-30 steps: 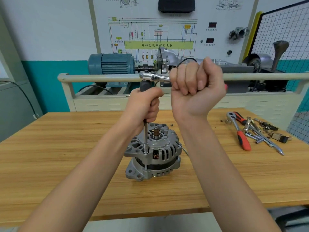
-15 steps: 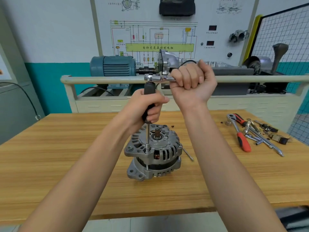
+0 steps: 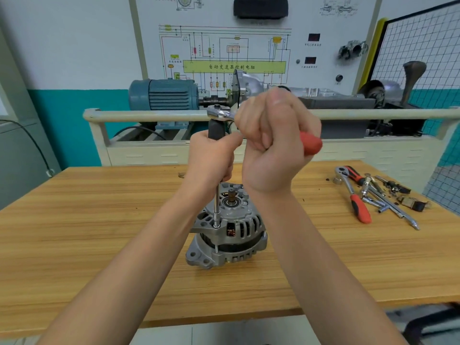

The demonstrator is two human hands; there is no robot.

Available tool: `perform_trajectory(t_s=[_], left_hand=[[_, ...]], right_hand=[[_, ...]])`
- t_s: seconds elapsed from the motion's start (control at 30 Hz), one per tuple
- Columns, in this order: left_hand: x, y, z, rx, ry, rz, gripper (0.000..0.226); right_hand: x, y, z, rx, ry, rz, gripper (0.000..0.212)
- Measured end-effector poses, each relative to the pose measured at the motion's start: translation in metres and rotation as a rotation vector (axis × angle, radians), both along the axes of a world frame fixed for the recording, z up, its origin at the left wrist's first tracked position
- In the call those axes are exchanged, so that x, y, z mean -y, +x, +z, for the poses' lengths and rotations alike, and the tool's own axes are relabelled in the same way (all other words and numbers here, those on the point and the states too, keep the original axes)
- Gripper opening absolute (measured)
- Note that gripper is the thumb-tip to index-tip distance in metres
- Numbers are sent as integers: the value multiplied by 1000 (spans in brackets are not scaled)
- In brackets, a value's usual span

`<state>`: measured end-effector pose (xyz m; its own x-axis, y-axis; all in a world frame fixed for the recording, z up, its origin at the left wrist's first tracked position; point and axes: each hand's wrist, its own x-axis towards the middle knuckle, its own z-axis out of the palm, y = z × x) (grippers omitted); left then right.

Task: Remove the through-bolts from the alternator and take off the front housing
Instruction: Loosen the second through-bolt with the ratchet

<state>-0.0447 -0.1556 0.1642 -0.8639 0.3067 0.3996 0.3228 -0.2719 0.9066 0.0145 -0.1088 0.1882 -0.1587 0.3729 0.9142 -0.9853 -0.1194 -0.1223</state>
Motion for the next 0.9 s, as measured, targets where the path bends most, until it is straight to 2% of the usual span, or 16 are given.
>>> perform_trajectory(t_s=[0.07,0.17,0.3,0.37,0.5,0.67,0.77,0.83,0.9], left_hand=[[3,-1,-1,-12,-12,-42,39],[13,-6,0,-53,-72,-214,44],[22,-12,1,-133,-124,-421,35],[19,-12,0,-126,-126,-439,38],[18,-15,-1,-120,-154,-415,40],[22,-18,-2,-107,-141,-406,35],[24,-19,-1,-99,-136,-426,33],[25,-18,-1,-100,-142,-439,33],[26,-18,1,-108,-157,-469,32]], right_hand=[[-3,-3,1,11,-10,67,39],[-22,-4,6,89,-84,374,49],[-46,-15,11,274,-372,838,47],[-51,-23,11,305,-484,953,46],[-47,-22,10,282,-505,880,46],[-24,-6,6,163,-193,496,53],[-9,-3,4,91,-74,280,47],[-8,-3,2,73,-54,229,45],[-16,-4,3,84,-62,320,47]])
